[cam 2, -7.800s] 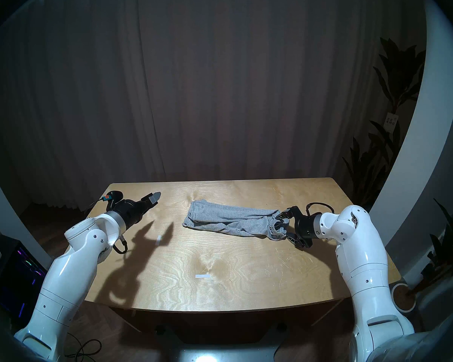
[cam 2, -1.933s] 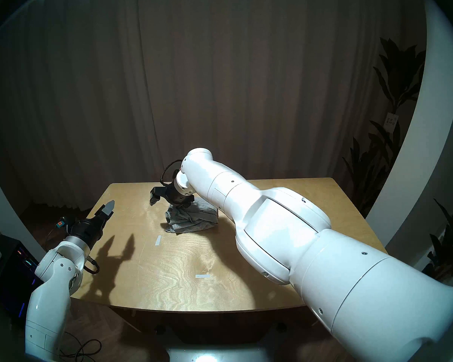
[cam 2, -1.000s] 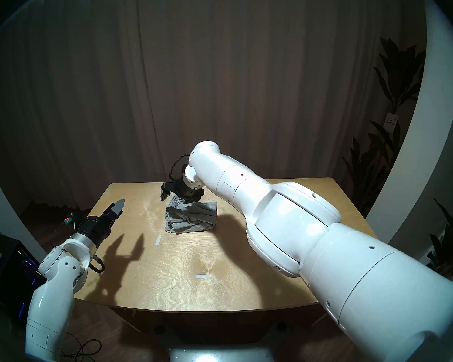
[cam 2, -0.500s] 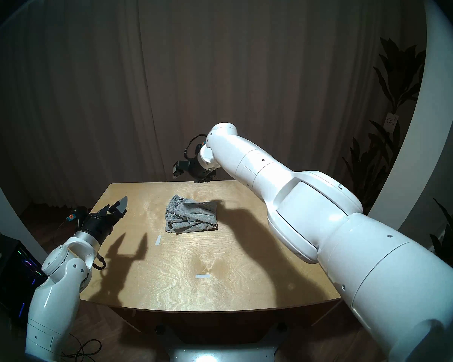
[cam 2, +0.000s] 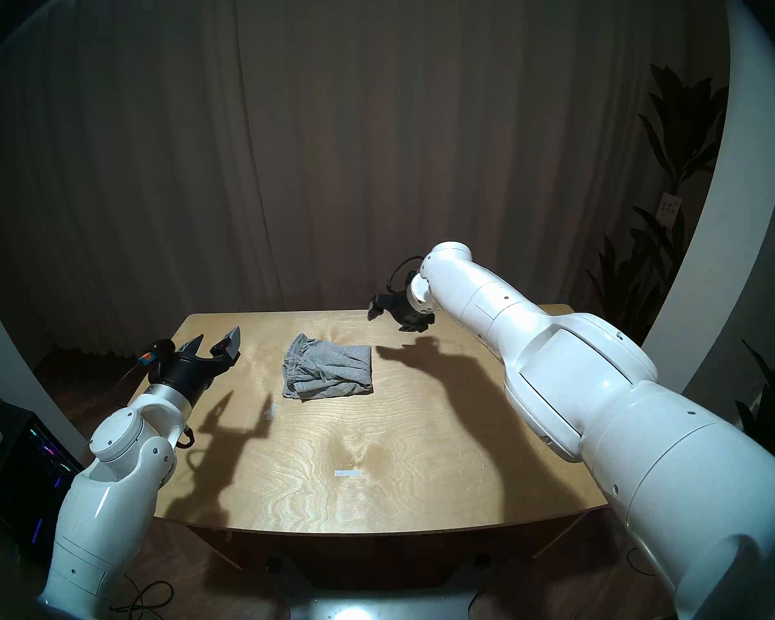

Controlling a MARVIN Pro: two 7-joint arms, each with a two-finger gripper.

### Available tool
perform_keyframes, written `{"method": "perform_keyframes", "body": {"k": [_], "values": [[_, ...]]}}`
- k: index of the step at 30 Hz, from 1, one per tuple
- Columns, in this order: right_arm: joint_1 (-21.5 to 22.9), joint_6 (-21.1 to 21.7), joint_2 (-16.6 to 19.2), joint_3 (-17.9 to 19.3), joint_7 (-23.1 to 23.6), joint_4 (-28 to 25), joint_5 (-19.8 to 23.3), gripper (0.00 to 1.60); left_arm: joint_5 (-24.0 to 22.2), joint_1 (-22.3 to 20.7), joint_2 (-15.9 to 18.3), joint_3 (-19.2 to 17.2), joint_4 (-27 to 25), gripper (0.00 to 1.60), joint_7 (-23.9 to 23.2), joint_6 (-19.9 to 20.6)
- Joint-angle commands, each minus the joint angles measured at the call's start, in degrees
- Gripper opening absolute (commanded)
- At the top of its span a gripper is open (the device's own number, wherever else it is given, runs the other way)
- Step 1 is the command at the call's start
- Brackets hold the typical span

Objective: Fold the pants in half lengthwise, then in half again, and set them down flat

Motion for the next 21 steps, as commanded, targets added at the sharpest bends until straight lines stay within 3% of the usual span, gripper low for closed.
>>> {"method": "perform_keyframes", "body": {"k": [1,21], "values": [[0.76,-2.66,3.55,1.33,0.85,-0.77,0.13,1.6,4.27,-5.22,0.89,2.48,-0.17,1.6,0.71,-0.97],[0.0,-8.83,6.81,2.02,3.1,-3.65,-0.79,1.6,13.2,-13.82,1.17,8.91,6.31,1.6,4.2,-0.69]]}}
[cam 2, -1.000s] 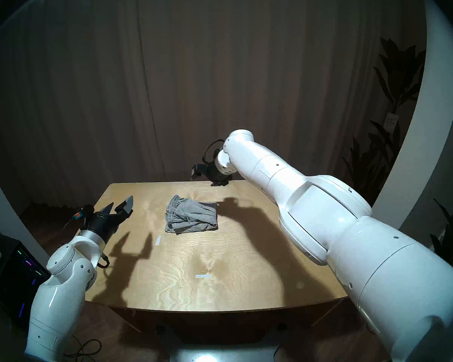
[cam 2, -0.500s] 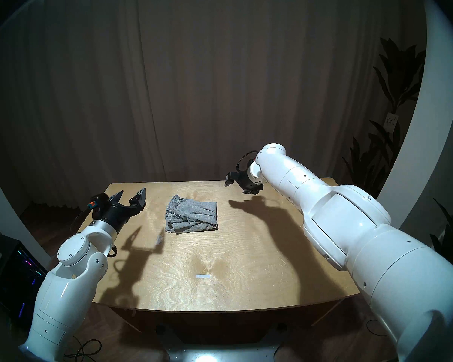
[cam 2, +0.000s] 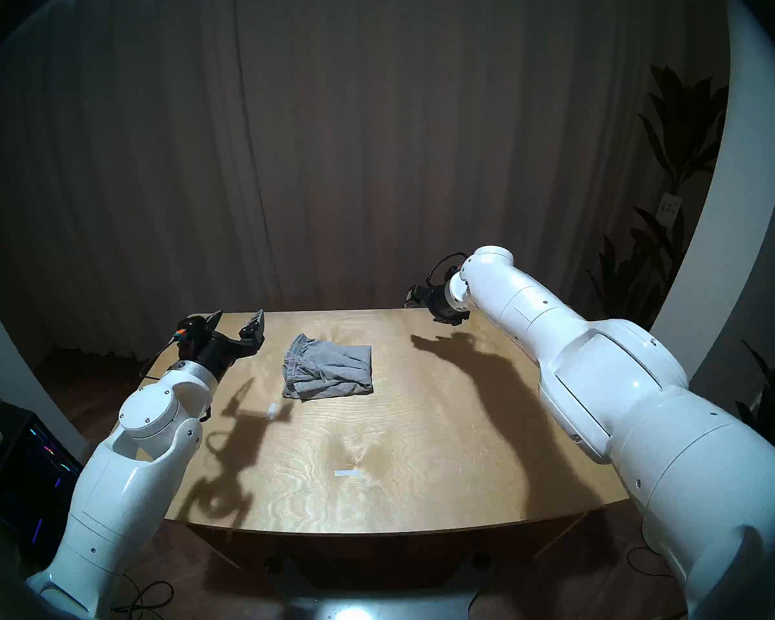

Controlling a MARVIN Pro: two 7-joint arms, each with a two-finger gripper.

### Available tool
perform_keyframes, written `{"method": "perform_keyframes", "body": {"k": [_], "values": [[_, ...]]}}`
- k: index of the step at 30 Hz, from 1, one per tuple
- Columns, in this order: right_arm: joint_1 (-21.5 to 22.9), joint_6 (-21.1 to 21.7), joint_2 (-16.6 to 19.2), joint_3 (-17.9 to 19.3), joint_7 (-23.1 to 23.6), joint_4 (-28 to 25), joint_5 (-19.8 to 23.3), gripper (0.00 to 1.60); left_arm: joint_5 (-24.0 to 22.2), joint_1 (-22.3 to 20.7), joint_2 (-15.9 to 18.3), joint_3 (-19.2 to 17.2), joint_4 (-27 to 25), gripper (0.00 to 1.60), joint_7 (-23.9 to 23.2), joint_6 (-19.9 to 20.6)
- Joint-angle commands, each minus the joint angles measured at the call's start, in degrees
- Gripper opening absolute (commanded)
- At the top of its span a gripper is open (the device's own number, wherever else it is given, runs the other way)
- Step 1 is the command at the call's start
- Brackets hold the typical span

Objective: Fold the pants in half lengthwise, then in half again, and set them down flat

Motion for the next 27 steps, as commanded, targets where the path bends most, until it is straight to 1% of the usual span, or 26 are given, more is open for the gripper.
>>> {"method": "perform_keyframes", "body": {"k": [1,13,18,20,22,27], "values": [[0.72,-2.94,1.34,0.01,1.18,-2.36,-0.91,1.6,2.91,-4.96,0.1,1.36,1.32,1.6,0.72,-0.46],[-1.63,-6.68,3.05,-0.39,2.89,-5.3,-3.48,1.6,7.09,-9.32,-0.23,5.14,5.85,1.6,2.57,-0.53],[-2.55,-7.6,3.61,-0.49,3.45,-6.28,-4.13,1.6,8.13,-10.43,-0.37,6.16,6.96,1.6,3.08,-0.56],[-3.44,-7.7,3.81,-0.46,3.8,-6.64,-4.2,1.6,8.75,-11.12,-0.49,6.73,7.58,1.6,3.37,-0.56],[-5.69,-6.71,3.75,0.17,3.9,-6.38,-3.15,1.6,9.78,-12.37,-0.75,7.59,8.56,1.6,3.85,-0.59],[-7.36,-7.04,4.25,0.7,4.68,-7.55,-2.76,1.6,11.46,-14.02,-1.11,8.82,10.11,1.6,4.64,-0.68]]}}
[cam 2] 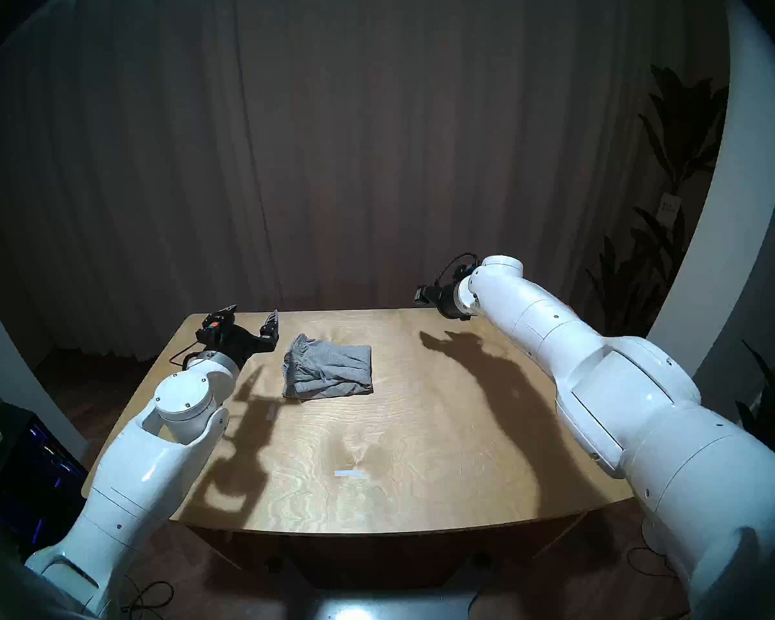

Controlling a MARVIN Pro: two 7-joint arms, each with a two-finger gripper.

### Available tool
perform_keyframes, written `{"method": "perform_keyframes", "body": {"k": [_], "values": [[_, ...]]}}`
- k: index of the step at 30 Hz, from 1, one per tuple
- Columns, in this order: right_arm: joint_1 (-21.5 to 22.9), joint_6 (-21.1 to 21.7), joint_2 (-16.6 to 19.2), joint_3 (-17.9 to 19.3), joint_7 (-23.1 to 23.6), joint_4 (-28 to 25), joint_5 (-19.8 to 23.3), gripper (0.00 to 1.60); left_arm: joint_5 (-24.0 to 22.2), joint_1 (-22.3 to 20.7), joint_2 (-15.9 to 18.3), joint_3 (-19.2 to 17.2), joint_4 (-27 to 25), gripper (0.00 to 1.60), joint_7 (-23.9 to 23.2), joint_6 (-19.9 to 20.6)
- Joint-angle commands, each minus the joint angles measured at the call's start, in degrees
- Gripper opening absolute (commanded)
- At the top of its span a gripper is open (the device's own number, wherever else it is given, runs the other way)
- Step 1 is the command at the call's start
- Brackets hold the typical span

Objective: Fold the pants in half lengthwise, then in half again, and set them down flat

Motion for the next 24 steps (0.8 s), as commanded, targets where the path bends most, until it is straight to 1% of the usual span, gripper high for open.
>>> {"method": "perform_keyframes", "body": {"k": [1,5,8,14,19,20,22,24], "values": [[-2.36,-0.51,0.68,0.88,1.32,-2.24,1.23,1.6,2.65,-4.73,-0.45,0.87,0.62,1.6,0.84,-0.69],[-2.44,-1.39,1.16,1.06,1.85,-3.65,1.17,1.6,3.53,-5.47,-0.58,1.45,1.46,1.6,1.3,-0.73],[-1.26,-2.62,1.24,0.8,2.4,-5.78,0.31,1.6,3.99,-5.75,-0.71,1.83,1.99,1.6,1.61,-0.72],[-1.04,-4.93,1.96,0.13,2.45,-8.89,-1.34,1.6,4.9,-6.37,-1.03,2.61,2.92,1.6,2.25,-0.65],[-1.51,-6.82,2.99,-0.56,2.02,-11.3,-3.56,1.6,5.8,-6.91,-1.21,3.25,3.55,1.6,2.85,-0.57],[-1.63,-7.64,3.42,-0.92,1.78,-12.25,-4.55,1.6,6.12,-7.05,-1.26,3.44,3.86,1.6,3.08,-0.53],[-1.75,-7.84,3.6,-1.1,1.56,-12.38,-4.89,1.6,6.18,-7.08,-1.28,3.46,3.97,1.6,3.16,-0.5],[-2.21,-8.78,4.37,-1.79,1.23,-13.36,-6.22,1.6,6.66,-7.37,-1.33,3.67,4.4,1.6,3.48,-0.48]]}}
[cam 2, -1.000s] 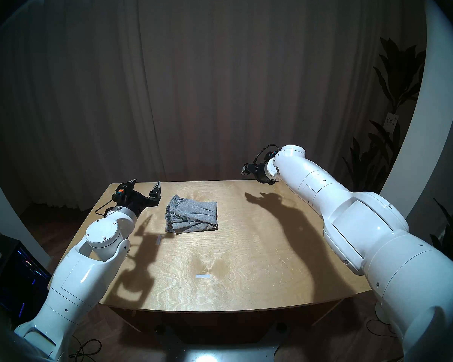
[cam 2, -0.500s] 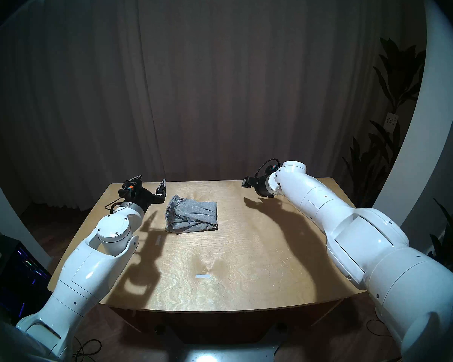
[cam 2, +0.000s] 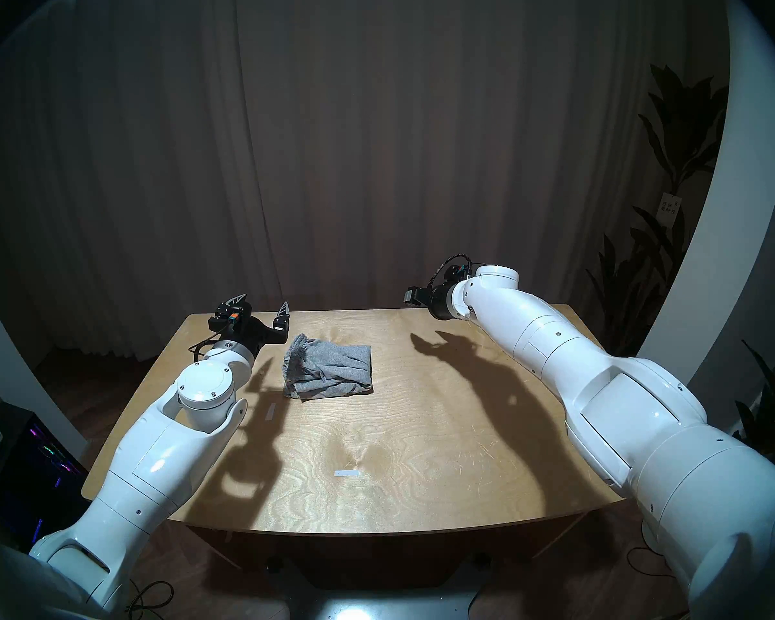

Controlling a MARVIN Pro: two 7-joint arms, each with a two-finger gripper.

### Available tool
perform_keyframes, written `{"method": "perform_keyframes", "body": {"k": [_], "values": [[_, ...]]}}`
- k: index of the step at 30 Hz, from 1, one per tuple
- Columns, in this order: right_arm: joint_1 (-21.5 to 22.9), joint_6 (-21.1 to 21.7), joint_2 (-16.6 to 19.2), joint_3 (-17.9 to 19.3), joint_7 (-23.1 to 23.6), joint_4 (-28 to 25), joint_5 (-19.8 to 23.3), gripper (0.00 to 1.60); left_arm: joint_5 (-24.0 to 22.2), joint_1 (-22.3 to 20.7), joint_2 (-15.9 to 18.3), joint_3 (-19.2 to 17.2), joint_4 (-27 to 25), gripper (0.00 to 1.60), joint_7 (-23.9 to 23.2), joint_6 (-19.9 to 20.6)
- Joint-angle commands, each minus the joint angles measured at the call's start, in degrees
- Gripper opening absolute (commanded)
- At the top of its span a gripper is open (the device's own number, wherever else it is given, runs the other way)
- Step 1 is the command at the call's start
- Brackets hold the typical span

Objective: Fold the pants in half lengthwise, then in half again, and set them down flat

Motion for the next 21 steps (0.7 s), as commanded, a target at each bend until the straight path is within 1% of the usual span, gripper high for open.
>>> {"method": "perform_keyframes", "body": {"k": [1,11,21], "values": [[0.44,-3.13,2.01,-1.03,-0.87,-3.57,-2.87,1.6,1.4,-2.53,0.08,-0.11,0.32,1.6,0.64,-0.4],[-1.08,-6.39,5.63,-3.42,-3.26,-6.52,-7.2,1.6,2.42,-3.77,-0.18,-0.16,1.6,1.6,1.29,-0.67],[-3.77,-9.97,8.52,-5.45,-5.42,-10.42,-10.42,1.6,3.58,-3.68,1.33,-0.34,3.01,1.6,0.73,-1.53]]}}
